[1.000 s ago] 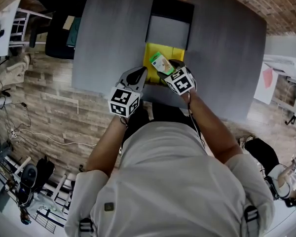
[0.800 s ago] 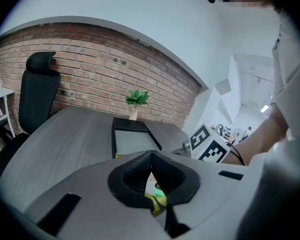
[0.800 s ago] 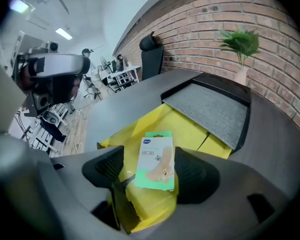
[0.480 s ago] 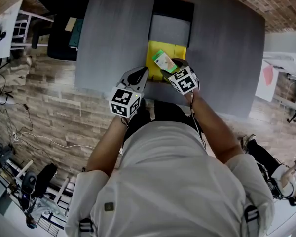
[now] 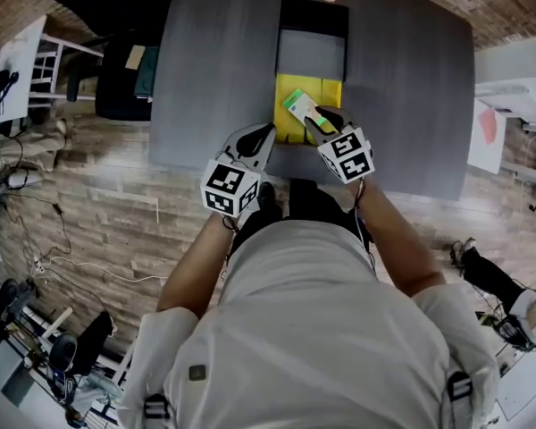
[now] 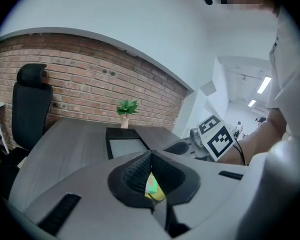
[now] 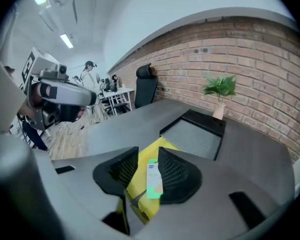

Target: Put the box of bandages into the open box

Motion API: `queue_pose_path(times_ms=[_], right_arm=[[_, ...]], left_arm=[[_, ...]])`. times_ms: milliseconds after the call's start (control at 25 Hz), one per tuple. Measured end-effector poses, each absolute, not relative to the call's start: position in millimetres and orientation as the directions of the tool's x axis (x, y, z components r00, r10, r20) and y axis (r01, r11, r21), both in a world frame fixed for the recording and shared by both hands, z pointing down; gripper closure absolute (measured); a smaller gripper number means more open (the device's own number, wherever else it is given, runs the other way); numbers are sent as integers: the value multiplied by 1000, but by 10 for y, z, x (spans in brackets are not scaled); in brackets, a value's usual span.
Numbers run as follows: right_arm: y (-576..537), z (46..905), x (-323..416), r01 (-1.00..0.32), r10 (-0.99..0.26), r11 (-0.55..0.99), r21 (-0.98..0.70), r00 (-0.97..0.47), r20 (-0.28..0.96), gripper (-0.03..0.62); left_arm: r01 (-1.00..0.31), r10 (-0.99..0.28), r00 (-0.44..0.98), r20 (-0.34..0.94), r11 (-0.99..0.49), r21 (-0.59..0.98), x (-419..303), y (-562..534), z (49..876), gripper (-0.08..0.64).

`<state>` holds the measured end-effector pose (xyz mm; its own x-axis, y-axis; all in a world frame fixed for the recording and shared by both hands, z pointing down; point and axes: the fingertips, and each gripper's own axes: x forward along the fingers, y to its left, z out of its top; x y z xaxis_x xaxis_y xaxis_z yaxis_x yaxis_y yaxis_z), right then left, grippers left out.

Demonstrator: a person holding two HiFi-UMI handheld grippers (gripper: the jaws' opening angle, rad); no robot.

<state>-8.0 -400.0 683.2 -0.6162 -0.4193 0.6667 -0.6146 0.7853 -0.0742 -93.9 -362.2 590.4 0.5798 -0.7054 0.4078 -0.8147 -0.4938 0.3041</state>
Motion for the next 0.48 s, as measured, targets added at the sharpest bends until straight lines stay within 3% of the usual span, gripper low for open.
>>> queue_pose_path(times_ms=[480], right_arm=[[-3476, 5528, -219, -709, -635, 705, -4, -634, 441, 552]], left_arm=[[-766, -725, 643, 246, -607, 213, -1139, -3179, 4949, 543]])
